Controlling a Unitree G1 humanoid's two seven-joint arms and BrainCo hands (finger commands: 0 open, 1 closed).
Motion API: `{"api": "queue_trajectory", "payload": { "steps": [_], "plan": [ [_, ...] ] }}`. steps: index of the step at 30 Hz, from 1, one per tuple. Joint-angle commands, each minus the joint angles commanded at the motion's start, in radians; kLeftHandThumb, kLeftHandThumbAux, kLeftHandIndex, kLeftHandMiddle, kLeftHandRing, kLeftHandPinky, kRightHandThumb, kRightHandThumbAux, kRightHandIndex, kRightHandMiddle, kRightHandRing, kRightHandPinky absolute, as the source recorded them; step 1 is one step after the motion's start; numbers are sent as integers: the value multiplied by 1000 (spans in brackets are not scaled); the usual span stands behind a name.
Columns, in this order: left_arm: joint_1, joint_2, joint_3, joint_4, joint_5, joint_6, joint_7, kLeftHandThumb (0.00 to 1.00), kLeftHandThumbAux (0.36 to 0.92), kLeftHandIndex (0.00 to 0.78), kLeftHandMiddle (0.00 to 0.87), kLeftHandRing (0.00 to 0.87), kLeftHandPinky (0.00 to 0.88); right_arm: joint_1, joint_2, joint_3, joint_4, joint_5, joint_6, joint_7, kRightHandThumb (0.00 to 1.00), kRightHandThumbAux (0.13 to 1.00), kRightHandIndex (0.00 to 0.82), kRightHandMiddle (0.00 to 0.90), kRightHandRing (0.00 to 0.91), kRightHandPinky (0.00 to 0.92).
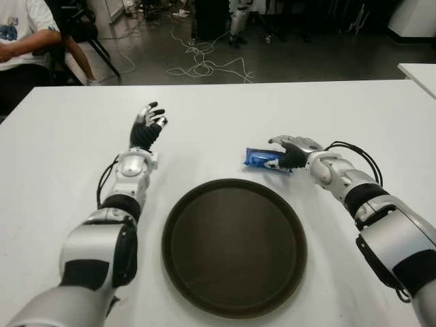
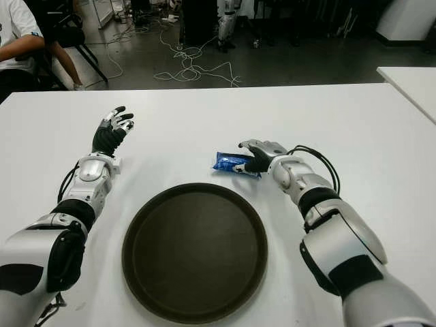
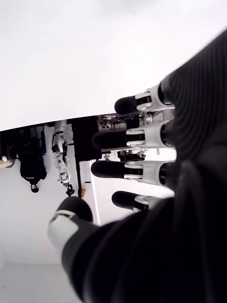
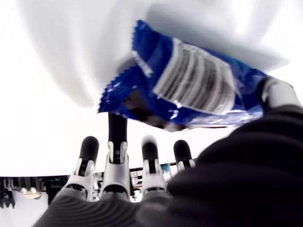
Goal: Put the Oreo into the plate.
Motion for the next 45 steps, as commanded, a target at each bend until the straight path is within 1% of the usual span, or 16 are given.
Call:
{"api": "queue_trajectory", "payload": {
  "steps": [3, 5, 10, 13, 15, 21, 22, 23, 25, 29, 39, 45],
  "plan": [
    [-1, -1, 1, 0, -1, 1, -1, 112, 629, 140, 218, 167, 99, -3, -1, 3, -1, -3, -5, 2, 303, 395, 169, 283, 286, 277],
    [-1, -1, 1, 0, -2, 1, -2, 113, 632, 141, 218, 169, 101, -4, -1, 4, -1, -3, -7, 2, 308, 402, 193, 305, 306, 289],
    [-2, -2, 3, 1, -3, 3, 0, 120, 639, 136, 217, 171, 115, -6, -2, 9, -3, -5, -14, -3, 323, 417, 246, 349, 340, 290],
    [-3, -2, 4, 1, -4, 5, -1, 119, 635, 133, 211, 166, 111, -6, -3, 10, -3, -3, -17, 2, 318, 419, 262, 359, 350, 298],
    [-3, -2, 5, 1, -5, 7, -1, 116, 632, 134, 212, 165, 106, -7, -3, 11, -2, -2, -19, 9, 304, 420, 272, 360, 346, 272],
    [-4, -2, 2, 1, -3, 11, 2, 114, 627, 135, 210, 157, 89, -7, -2, 12, -3, -1, -20, 20, 279, 403, 273, 353, 328, 218],
    [-4, -2, 2, 1, -3, 11, 2, 115, 626, 135, 210, 157, 88, -7, -2, 11, -4, 0, -22, 19, 277, 402, 272, 352, 327, 215],
    [-4, -2, 3, 1, -3, 10, 2, 118, 627, 133, 208, 156, 88, -6, -1, 11, -5, 0, -24, 16, 273, 400, 285, 367, 345, 234],
    [-3, -3, 4, 1, -5, 7, 3, 126, 627, 134, 208, 156, 89, -4, -1, 10, -6, 0, -26, 12, 265, 391, 300, 382, 356, 229],
    [-2, -4, 4, 0, -4, 4, 5, 135, 624, 138, 212, 159, 98, -3, 0, 12, -7, -2, -23, 9, 260, 382, 295, 369, 334, 200],
    [-3, -3, -5, 0, 5, 7, 14, 115, 617, 137, 216, 160, 93, -1, 1, 9, -8, 2, -20, 9, 262, 403, 269, 345, 334, 267],
    [-3, -3, -5, 0, 4, 6, 14, 121, 633, 134, 209, 159, 103, -1, 2, 17, -7, -7, -12, 11, 250, 409, 224, 308, 300, 238]
  ]
}}
